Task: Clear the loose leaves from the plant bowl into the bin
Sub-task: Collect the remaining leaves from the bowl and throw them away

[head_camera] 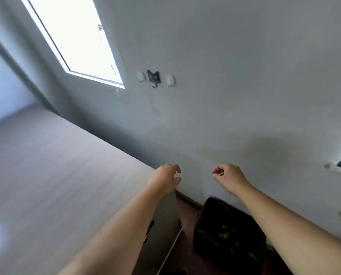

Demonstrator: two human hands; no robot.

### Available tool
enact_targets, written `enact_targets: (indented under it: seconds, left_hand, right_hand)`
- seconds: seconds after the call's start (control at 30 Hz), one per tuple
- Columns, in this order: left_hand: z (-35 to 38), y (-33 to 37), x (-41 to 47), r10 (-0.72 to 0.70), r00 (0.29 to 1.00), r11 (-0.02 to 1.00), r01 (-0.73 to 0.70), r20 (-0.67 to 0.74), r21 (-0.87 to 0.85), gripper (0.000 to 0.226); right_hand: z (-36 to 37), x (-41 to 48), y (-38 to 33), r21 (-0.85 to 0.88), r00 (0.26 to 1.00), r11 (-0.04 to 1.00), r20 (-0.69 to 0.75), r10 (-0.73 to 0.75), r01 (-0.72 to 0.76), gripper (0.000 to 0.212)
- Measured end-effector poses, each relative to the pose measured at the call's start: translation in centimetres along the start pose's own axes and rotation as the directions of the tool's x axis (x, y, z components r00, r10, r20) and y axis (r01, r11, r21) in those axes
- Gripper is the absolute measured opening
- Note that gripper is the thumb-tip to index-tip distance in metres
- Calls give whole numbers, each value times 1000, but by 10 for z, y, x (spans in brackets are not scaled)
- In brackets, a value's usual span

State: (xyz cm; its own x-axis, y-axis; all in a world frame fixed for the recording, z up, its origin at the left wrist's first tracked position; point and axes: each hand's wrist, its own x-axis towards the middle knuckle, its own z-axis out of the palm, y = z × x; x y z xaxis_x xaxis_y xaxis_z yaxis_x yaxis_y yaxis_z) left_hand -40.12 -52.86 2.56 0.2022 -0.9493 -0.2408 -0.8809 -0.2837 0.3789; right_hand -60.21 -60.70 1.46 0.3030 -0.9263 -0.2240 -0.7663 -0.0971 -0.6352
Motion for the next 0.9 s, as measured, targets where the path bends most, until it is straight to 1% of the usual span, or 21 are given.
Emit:
enact_targets:
  seconds: [0.07, 0.13, 0.17, 0.27, 0.37, 0.5, 0.57, 0.7, 0.77, 0.83, 0.9]
  left_hand:
    - [-31, -47, -46, -136, 985, 991, 134, -111, -20, 28]
    - [-50, -81, -81, -240, 956, 971, 237, -170, -39, 29]
    - [-60, -101, -104, -306, 931, 952, 301, -200, -56, 29]
    - [-79, -162, -179, -492, 832, 870, 470, -256, -147, 30]
    - [-83, -217, -241, -609, 747, 793, 573, -265, -208, 30]
    - [-81, -287, -318, -708, 659, 706, 659, -255, -258, 29]
    - [-78, -326, -354, -739, 628, 674, 692, -244, -260, 29]
    - [-59, -396, -417, -772, 602, 635, 739, -205, -226, 39]
    - [-48, -425, -442, -788, 583, 616, 742, -199, -265, 45]
    - [-41, -447, -457, -796, 569, 605, 734, -206, -308, 46]
    - [-38, -463, -464, -785, 583, 620, 726, -210, -297, 40]
  right_hand:
    - [22, -9, -58, -32, 986, 988, 70, -151, 153, 11]
    - [44, -19, -99, -36, 960, 967, 133, -246, 252, 12]
    - [59, -27, -122, -41, 936, 946, 171, -309, 320, 12]
    - [115, -60, -192, -46, 826, 860, 307, -473, 509, 13]
    - [166, -96, -247, -3, 715, 786, 418, -560, 618, 13]
    - [243, -143, -311, 13, 584, 689, 520, -624, 724, 11]
    - [286, -166, -339, 17, 519, 638, 565, -641, 770, 13]
    - [358, -209, -382, -19, 356, 462, 664, -657, 887, 28]
    - [388, -226, -395, -27, 285, 377, 706, -648, 926, 35]
    - [410, -237, -403, -30, 227, 311, 751, -621, 950, 39]
    - [429, -242, -406, -36, 193, 272, 794, -576, 962, 38]
